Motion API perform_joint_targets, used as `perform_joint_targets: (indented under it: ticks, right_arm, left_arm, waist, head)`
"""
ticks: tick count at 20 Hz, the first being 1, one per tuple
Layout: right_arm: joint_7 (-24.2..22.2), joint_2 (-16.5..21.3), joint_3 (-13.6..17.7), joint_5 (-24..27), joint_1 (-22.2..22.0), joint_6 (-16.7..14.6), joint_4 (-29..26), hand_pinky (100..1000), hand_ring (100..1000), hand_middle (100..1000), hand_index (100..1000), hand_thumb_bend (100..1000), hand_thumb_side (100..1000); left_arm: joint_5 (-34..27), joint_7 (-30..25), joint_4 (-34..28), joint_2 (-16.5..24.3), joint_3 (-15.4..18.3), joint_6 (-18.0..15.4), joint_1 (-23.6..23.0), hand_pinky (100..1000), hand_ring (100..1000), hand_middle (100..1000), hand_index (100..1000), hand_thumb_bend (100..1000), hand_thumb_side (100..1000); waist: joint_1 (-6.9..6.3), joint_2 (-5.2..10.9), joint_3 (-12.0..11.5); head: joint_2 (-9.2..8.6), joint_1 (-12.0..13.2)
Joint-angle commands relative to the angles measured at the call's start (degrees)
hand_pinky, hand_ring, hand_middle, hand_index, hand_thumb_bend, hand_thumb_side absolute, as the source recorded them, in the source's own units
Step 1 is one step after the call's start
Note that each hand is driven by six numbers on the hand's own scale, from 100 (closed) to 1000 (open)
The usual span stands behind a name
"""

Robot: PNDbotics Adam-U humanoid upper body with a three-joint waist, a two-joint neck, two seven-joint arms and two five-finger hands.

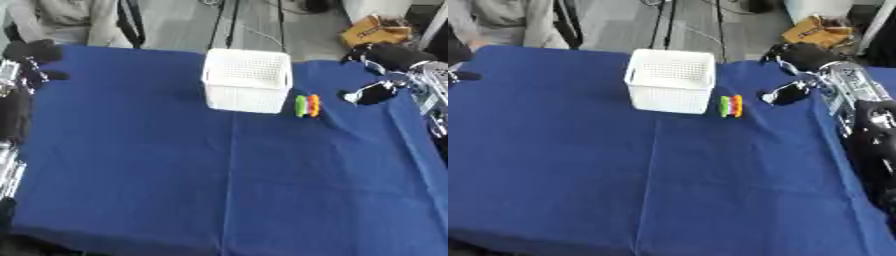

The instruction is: Pick up objects on the table and place them in the box.

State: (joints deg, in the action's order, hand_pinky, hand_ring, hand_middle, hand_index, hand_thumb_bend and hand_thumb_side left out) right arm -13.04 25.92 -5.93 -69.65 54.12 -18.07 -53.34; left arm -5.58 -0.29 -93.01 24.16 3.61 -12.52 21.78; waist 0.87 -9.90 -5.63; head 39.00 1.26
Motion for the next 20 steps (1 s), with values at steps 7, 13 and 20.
perform_joint_targets:
  ticks: [7,13,20]
  right_arm:
    - [0.47,-0.19,0.84,-0.68,1.86,0.30,-0.16,739,792,803,862,456,421]
    - [0.98,-1.17,1.24,-0.46,2.04,0.78,0.86,733,789,801,866,458,417]
    - [1.62,-3.07,1.78,-0.65,3.14,1.13,2.45,726,783,794,867,459,410]
  left_arm:
    - [-0.63,-0.20,-2.72,1.27,-0.02,-0.23,1.24,677,816,721,817,297,1000]
    - [-0.97,-0.30,-3.46,1.13,-0.12,-0.22,1.39,677,816,720,817,297,1000]
    - [-1.18,-0.67,-3.92,0.95,-0.38,-0.14,1.79,677,816,718,818,296,1000]
  waist:
    - [-0.18,-0.16,-0.54]
    - [-0.29,-0.72,-1.25]
    - [-0.33,-1.25,-2.00]
  head:
    - [-2.11,-0.90]
    - [-2.83,-1.49]
    - [-3.19,-2.09]
